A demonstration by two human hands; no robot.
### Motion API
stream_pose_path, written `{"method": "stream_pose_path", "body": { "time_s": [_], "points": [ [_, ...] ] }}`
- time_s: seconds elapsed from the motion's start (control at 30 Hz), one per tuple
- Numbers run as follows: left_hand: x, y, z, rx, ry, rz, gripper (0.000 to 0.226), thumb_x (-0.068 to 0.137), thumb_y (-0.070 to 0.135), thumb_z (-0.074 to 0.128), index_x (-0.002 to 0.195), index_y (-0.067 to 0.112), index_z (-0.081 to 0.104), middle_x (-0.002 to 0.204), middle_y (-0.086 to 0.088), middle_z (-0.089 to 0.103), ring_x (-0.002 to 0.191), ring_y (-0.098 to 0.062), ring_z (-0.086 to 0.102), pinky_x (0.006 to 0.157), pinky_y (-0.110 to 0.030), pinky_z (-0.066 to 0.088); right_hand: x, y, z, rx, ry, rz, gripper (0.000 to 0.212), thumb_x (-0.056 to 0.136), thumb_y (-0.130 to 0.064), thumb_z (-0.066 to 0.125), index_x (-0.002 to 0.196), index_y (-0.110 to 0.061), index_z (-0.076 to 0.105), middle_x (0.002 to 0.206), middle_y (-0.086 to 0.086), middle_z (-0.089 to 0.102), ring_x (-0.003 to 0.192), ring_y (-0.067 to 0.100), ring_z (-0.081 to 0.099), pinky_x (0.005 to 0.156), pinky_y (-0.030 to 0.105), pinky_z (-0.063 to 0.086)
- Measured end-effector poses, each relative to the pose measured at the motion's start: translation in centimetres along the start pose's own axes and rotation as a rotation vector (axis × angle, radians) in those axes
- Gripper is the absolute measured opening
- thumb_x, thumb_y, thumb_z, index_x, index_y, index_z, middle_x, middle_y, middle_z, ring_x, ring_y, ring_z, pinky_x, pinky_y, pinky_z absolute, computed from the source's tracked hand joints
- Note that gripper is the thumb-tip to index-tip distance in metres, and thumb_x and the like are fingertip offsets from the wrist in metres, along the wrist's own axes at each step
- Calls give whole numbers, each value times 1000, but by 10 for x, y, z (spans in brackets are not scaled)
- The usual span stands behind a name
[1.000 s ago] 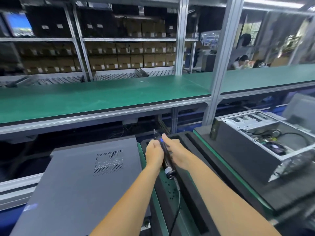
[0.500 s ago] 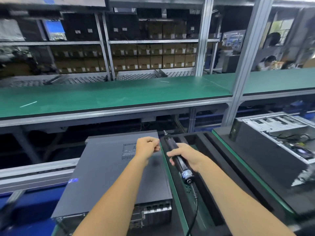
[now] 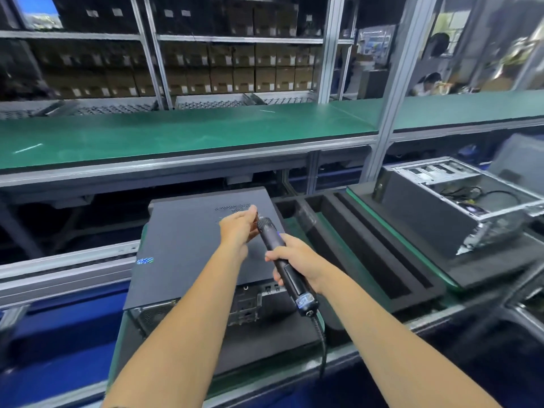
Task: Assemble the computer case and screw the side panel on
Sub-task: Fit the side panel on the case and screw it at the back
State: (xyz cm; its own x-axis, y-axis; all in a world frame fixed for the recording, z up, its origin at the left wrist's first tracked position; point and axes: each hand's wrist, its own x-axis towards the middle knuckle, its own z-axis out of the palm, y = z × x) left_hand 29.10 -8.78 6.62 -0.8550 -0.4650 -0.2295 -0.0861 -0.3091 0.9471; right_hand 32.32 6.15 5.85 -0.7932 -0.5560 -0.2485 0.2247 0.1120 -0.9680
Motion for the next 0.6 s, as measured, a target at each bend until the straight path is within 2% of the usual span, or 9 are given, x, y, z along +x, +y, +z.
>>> {"method": "stream_pose_path", "body": {
  "time_s": [0.17, 0.37, 0.47, 0.53, 0.6],
  "points": [
    [-21, -11, -1, -52, 73, -42, 26, 88, 19, 66, 65, 10, 59, 68, -5, 62, 58, -17, 56, 54, -21, 51, -27, 10, 7, 39, -35, 35, 23, 90, -8, 60, 109, -16, 49, 82, 8, 55, 49, 20, 54, 46, 29, 48],
    [-45, -24, 4, -97, 95, -87, 20, 87, 19, 67, 71, 7, 64, 65, -3, 67, 54, -15, 61, 54, -22, 51, -59, 23, 6, 66, -37, 32, 29, 93, -5, 57, 119, -14, 48, 79, 6, 53, 49, 21, 53, 47, 29, 48],
    [-64, -37, 11, -163, 122, -137, 22, 87, 19, 67, 69, 6, 63, 62, -4, 66, 57, -20, 59, 69, -32, 52, -78, 35, 2, 57, -39, 44, 31, 94, -4, 56, 123, -11, 47, 78, 7, 51, 49, 21, 53, 47, 29, 48],
    [-78, -47, 12, -200, 132, -159, 25, 87, 20, 67, 67, 6, 62, 58, -2, 65, 53, -19, 59, 67, -32, 51, -89, 43, 1, 67, -45, 67, 33, 94, -4, 56, 125, -12, 47, 75, 7, 53, 49, 20, 53, 47, 29, 49],
    [-90, -54, 11, -233, 168, -187, 25, 87, 20, 68, 68, 5, 61, 54, -2, 64, 47, -17, 59, 57, -27, 52, -98, 50, 1, 77, -64, 94, 35, 93, -5, 56, 126, -14, 47, 75, 7, 54, 49, 20, 53, 47, 29, 49]
  ]
}}
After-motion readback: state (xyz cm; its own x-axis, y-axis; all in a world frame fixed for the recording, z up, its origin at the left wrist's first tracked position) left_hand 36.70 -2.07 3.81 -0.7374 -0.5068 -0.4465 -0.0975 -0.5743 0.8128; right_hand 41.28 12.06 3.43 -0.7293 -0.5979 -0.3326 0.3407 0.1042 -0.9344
